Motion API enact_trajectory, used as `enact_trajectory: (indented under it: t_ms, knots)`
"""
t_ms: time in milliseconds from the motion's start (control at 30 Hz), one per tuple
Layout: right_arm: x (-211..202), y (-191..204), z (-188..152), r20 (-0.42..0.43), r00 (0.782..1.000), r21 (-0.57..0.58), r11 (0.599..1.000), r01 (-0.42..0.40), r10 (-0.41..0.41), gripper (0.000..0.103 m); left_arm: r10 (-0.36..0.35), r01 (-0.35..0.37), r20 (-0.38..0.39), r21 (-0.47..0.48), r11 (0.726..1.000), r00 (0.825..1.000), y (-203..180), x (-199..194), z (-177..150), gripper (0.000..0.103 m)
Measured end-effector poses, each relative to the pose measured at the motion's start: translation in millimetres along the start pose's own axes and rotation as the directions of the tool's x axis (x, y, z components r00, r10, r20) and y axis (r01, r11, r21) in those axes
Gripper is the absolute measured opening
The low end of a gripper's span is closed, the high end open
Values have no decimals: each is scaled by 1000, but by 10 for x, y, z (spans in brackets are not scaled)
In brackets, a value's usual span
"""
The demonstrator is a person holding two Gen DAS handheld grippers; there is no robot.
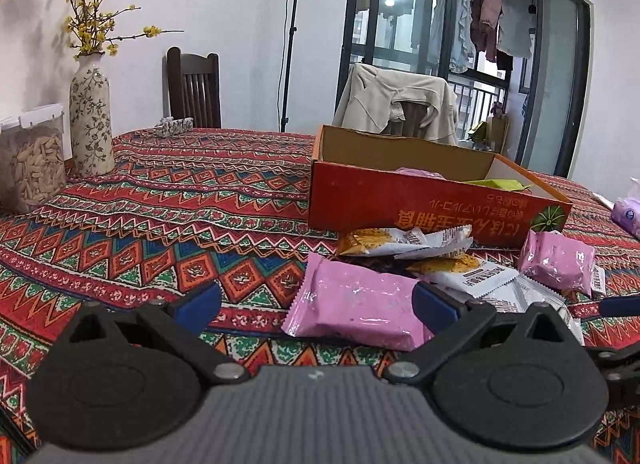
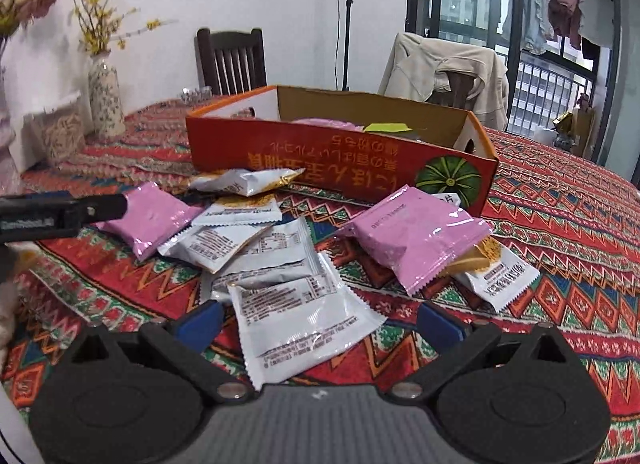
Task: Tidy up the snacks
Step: 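Move both grippers back to the snack pile, then grasp the white packet with the right gripper while the left grasps a pink packet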
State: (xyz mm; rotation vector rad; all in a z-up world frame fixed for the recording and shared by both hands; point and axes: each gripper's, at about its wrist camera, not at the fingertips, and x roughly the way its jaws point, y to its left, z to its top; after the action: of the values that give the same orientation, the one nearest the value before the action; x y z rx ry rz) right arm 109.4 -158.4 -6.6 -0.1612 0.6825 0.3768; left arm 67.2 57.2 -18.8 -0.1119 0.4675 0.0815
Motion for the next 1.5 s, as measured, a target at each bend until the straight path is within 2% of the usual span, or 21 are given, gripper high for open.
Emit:
enact_trajectory:
  t_ms: [267, 367, 433, 733, 767, 967, 1133, 1367, 1500]
  knots:
    - [229, -93, 87, -60, 998, 15, 999, -31, 32, 103, -18, 18, -10, -29, 999, 1000, 44, 10, 3, 103]
    - [210, -122, 73, -40, 999, 27, 999, -33, 34, 93, -22, 21, -15, -35, 999, 1000, 54, 18, 6, 103]
    - [179, -117, 58, -25, 999, 20, 999, -42, 43, 82, -23, 22, -19, -34, 999, 1000, 50, 22, 7, 103]
    - [32, -136, -38, 16, 998, 7, 998, -59, 59, 55, -20, 19, -23, -35, 999, 1000, 40, 28, 7, 103]
    - [14, -139, -51, 21, 998, 9, 998, -62, 62, 44, -19, 18, -24, -34, 999, 1000, 40, 28, 7, 103]
    - [-109, -147, -123, 67, 996, 34, 997, -66, 64, 41, -17, 16, -24, -34, 999, 1000, 40, 30, 6, 103]
    - [-249, -181, -88, 144, 988, 43, 997, -64, 57, 41, -14, 13, -25, -34, 999, 1000, 43, 31, 5, 103]
    - [-398, -284, 46, 253, 967, 66, 997, -34, 17, 41, 3, -4, -28, -23, 1000, 1000, 29, 34, 5, 103]
    - [-394, -392, 127, 309, 950, 81, 997, 11, -36, 41, 23, -23, -60, 11, 1000, 998, -41, 81, 30, 103]
